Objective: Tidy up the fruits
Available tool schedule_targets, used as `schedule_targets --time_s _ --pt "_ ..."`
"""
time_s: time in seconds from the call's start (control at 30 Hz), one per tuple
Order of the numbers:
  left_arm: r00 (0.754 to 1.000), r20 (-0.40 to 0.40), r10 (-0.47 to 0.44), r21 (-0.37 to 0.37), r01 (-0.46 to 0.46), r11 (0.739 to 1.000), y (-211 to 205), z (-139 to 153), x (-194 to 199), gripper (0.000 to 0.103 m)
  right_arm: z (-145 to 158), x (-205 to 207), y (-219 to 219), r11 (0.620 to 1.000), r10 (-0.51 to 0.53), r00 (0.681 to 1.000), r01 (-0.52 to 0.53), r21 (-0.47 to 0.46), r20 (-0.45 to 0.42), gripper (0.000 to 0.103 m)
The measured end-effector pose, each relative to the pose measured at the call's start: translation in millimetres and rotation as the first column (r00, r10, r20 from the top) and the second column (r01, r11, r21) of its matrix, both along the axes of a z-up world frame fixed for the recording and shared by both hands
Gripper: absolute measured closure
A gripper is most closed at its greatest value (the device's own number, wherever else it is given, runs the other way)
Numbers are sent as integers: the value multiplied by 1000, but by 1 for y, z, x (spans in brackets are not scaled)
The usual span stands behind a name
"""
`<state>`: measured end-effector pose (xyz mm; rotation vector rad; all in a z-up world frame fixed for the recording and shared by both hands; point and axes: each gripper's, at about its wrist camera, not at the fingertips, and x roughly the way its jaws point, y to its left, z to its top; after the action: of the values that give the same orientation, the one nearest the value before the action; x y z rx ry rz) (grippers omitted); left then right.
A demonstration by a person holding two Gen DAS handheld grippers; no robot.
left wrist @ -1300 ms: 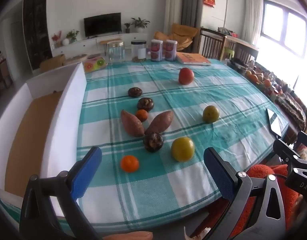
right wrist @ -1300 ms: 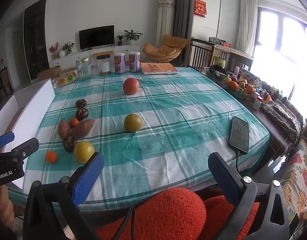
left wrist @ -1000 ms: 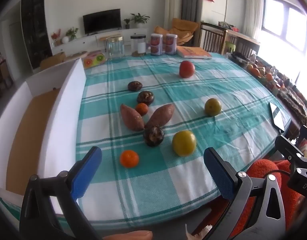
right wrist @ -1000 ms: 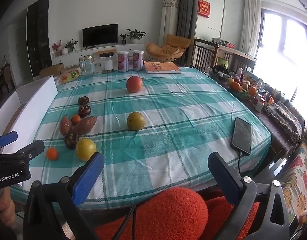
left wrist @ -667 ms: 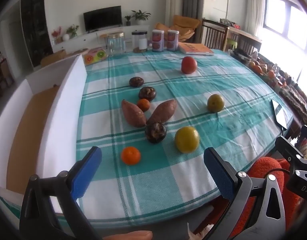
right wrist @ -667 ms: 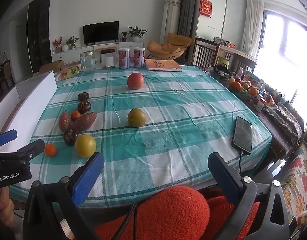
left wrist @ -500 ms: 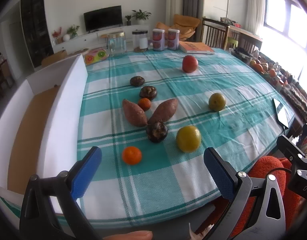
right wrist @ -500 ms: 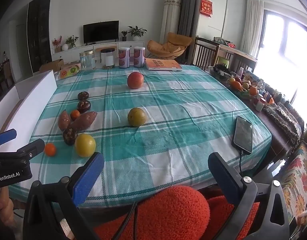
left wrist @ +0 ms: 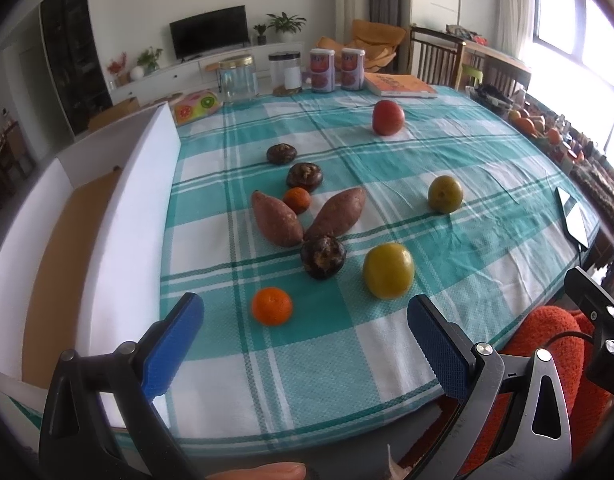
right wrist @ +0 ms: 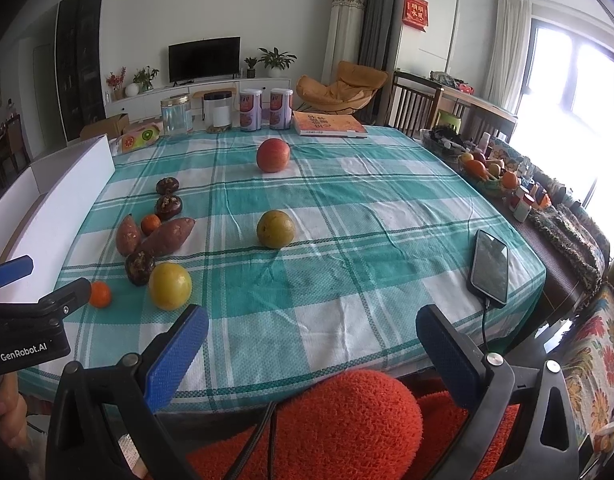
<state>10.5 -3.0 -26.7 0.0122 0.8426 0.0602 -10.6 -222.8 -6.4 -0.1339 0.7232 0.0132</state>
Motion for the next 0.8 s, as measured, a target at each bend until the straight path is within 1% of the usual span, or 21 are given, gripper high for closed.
schedule_targets --time_s 0.03,0.07,0.1,0.13,0.17,0.2,0.23,0.27,0.3,0.33,0.37,0.4,0.43,0.47,0.5,0.53,0.57,0.63,0.7,0.73,0.8 --pt "1000 -2 0 1 0 1000 0 0 0 1 3 2 -1 999 23 1000 -23 -25 -3 0" --pt "1000 -1 0 4 0 1000 1 1 0 1 8 5 -2 996 45 999 -46 -73 -10 0" --pt "1000 1 1 7 -1 1000 3 2 1 1 15 7 -4 985 67 998 -69 -157 -19 0" --pt "1000 5 3 8 -3 1000 5 3 1 1 21 9 -4 954 91 995 -99 -282 -41 0" --pt "1000 10 5 6 -5 1000 8 5 1 1 27 10 -7 896 109 992 -125 -426 -60 0" --pt "1000 13 8 1 -8 1000 11 6 3 1 32 9 -10 805 112 990 -138 -578 -80 0" --pt "1000 15 12 -7 -12 1000 15 7 3 1 36 7 -17 705 101 991 -134 -696 -88 0" --pt "1000 15 17 -18 -17 1000 19 8 4 1 42 6 -25 643 84 993 -119 -757 -85 0" --pt "1000 14 21 -31 -21 999 23 7 5 1 51 5 -33 638 70 994 -107 -762 -81 0" --pt "1000 10 26 -44 -26 999 26 5 6 1 60 4 -41 688 67 994 -107 -718 -85 0" --pt "1000 4 30 -53 -30 998 28 3 7 1 70 4 -47 772 80 992 -123 -624 -96 0" --pt "999 -8 34 -59 -34 998 29 -1 8 1 75 4 -53 862 108 988 -149 -484 -112 0" --pt "999 -25 36 -60 -37 998 30 -4 10 1 75 5 -57 927 138 983 -173 -334 -124 0" --pt "998 -43 36 -59 -39 998 28 -8 11 1 66 5 -59 965 160 979 -182 -187 -123 0" --pt "998 -60 34 -57 -37 998 27 -10 12 1 55 6 -57 981 170 979 -179 -77 -111 0" --pt "997 -68 29 -54 -33 998 24 -12 12 1 43 8 -54 985 173 980 -174 5 -96 0" --pt "997 -73 28 -49 -31 998 22 -13 12 1 26 10 -48 984 167 982 -161 73 -84 0" --pt "997 -73 24 -38 -27 999 18 -13 11 1 -3 13 -34 981 131 989 -118 154 -74 0" --pt "998 -67 20 -32 -22 999 15 -11 10 1 -24 15 -19 976 116 991 -101 193 -70 0" --pt "998 -63 17 -29 -19 999 13 -10 9 1 -30 15 -12 975 121 990 -106 194 -71 0" --pt "998 -61 11 -21 -12 1000 10 -12 9 1 -33 12 0 979 139 988 -127 161 -62 0"
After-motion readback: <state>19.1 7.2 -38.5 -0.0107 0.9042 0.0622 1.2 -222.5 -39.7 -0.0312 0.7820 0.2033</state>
